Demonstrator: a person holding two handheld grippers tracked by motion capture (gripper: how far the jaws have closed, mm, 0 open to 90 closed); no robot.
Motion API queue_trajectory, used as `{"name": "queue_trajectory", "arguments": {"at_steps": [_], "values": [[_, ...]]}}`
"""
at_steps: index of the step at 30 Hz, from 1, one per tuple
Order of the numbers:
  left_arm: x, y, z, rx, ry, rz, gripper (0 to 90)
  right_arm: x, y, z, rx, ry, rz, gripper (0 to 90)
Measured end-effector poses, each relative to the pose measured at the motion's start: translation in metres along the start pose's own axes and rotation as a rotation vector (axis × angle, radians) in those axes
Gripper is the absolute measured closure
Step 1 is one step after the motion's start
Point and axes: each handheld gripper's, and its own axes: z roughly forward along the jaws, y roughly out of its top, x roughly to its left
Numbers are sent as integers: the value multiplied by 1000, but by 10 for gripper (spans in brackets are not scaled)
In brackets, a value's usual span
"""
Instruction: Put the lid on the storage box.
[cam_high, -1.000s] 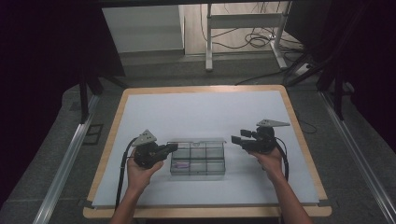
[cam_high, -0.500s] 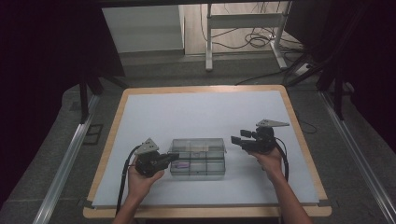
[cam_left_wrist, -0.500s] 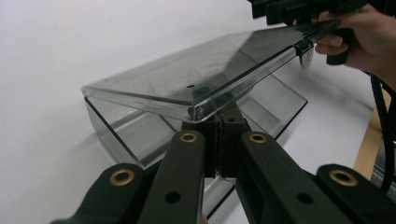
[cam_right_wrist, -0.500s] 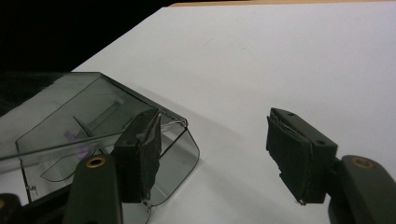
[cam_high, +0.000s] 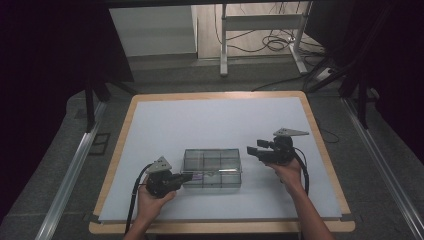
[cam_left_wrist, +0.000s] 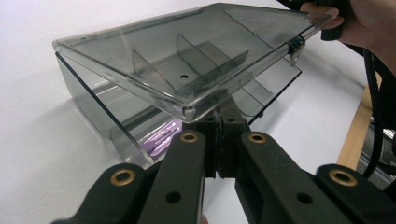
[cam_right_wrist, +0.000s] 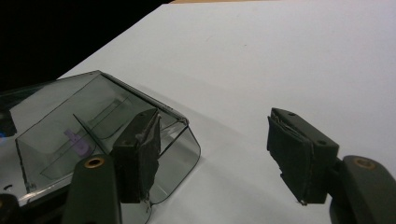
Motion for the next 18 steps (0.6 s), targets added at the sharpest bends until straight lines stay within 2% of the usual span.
{"name": "queue_trajectory", "arguments": {"at_steps": [10, 18], "values": [[1, -7, -2, 17, -21, -9, 890, 0, 0, 0, -3, -3, 1, 342], [1, -14, -2, 37, -23, -13, 892, -1, -2, -1, -2, -4, 7, 343]]}}
